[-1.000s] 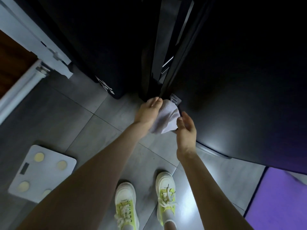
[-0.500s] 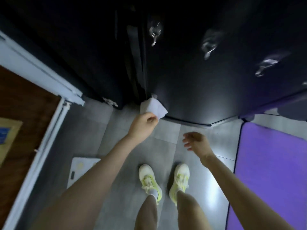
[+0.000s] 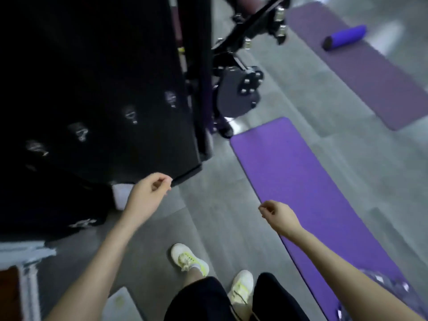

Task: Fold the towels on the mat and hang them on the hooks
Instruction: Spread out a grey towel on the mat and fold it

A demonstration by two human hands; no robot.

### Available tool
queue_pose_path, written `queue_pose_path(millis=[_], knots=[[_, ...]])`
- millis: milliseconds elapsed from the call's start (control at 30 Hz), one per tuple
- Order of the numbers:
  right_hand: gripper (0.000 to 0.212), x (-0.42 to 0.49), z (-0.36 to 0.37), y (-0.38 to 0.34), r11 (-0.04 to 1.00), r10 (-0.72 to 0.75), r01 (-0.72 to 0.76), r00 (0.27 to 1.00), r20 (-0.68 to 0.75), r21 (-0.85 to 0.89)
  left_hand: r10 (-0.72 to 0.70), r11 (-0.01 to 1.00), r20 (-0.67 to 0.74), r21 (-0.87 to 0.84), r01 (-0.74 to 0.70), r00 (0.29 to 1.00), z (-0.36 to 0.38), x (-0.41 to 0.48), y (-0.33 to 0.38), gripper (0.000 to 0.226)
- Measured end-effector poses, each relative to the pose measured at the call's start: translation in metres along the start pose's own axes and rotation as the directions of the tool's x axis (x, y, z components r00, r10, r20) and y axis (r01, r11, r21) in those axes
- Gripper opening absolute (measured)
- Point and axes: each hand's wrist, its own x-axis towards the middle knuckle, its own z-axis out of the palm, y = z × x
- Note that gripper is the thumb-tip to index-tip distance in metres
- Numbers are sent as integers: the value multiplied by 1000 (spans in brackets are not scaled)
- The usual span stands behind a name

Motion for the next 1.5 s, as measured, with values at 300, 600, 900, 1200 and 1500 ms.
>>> queue_pose_path(millis=[300, 600, 900, 1200, 1500], knots=[[16, -72, -87, 181, 938, 332, -298, 919, -213, 177, 276, 953, 352, 18, -301, 894, 169, 26, 166, 12], [17, -5, -173, 264, 738, 637, -480, 727, -257, 475, 389, 823, 616, 101, -559, 685, 312, 158, 315, 18], [13, 50, -265, 320, 442, 868, -502, 449, -213, 744, 366, 645, 823, 113, -756, 435, 471, 273, 478, 11], [18, 117, -367, 475, 331, 924, -523, 348, -158, 785, 392, 518, 887, 9, -855, 246, 690, 302, 615, 11], [24, 176, -544, 701, 246, 941, -509, 331, -76, 825, 334, 359, 937, -29, -933, 100, 997, 275, 781, 11]])
